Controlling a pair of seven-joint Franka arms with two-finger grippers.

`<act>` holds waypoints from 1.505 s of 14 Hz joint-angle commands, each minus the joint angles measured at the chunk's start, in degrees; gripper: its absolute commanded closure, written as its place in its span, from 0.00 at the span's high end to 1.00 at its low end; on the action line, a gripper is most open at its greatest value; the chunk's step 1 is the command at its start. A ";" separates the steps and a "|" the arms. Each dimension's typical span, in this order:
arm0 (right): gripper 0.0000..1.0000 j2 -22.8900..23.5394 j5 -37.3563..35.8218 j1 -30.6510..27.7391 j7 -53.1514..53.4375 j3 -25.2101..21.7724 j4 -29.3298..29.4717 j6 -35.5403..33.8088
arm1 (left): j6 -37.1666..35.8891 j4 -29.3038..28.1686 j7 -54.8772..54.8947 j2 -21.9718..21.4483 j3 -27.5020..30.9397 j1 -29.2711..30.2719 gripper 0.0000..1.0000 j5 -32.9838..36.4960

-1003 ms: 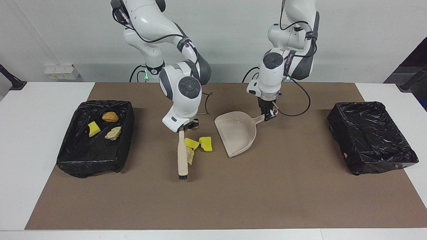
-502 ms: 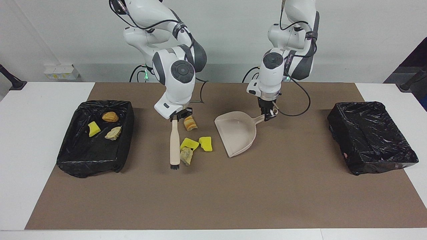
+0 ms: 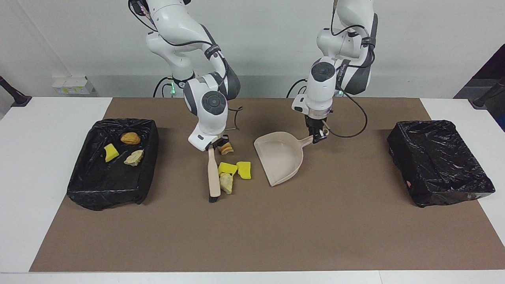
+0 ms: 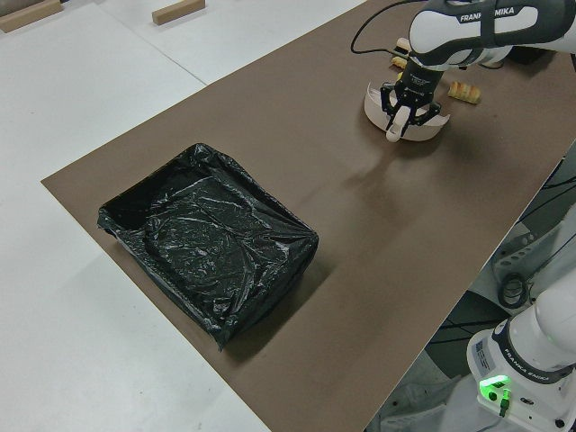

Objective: Sweep and dump trash in bin
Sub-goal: 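Push the brush into the dustpan with the right gripper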

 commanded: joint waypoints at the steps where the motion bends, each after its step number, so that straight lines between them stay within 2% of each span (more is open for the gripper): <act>1: 0.00 1.41 5.05 4.00 -0.53 0.06 1.05 1.69 | 0.73 -2.28 -0.48 -2.01 0.43 -0.17 0.00 1.21; 5: 0.00 1.51 10.77 10.94 -0.18 0.15 1.93 4.42 | 0.73 -2.28 -0.48 -2.01 0.43 -0.17 0.00 1.21; 10: 0.00 0.02 11.22 15.96 5.44 0.85 2.37 2.23 | 0.99 -2.28 -0.48 -1.92 0.43 0.01 0.00 1.03; 12: 0.00 -2.69 11.13 15.88 8.34 0.94 1.93 -0.40 | 1.08 -2.28 -0.48 -1.92 0.43 0.01 0.00 0.94; 14: 0.00 -6.99 11.13 13.52 8.18 0.76 1.93 -5.92 | 1.08 -2.28 -0.40 -1.92 0.43 0.01 0.00 0.94; 17: 0.00 -10.70 11.14 12.19 7.91 0.68 0.18 -12.97 | 1.52 -2.28 0.92 -1.92 0.43 0.01 0.00 0.94; 19: 0.00 -12.89 10.87 11.31 9.14 0.50 -3.41 -13.16 | 1.35 -2.28 2.32 -1.92 0.43 0.01 0.00 0.94; 21: 0.00 -17.19 10.17 9.13 9.14 0.32 -9.90 -12.46 | 0.64 -2.80 4.60 -2.36 0.43 -0.08 0.00 0.94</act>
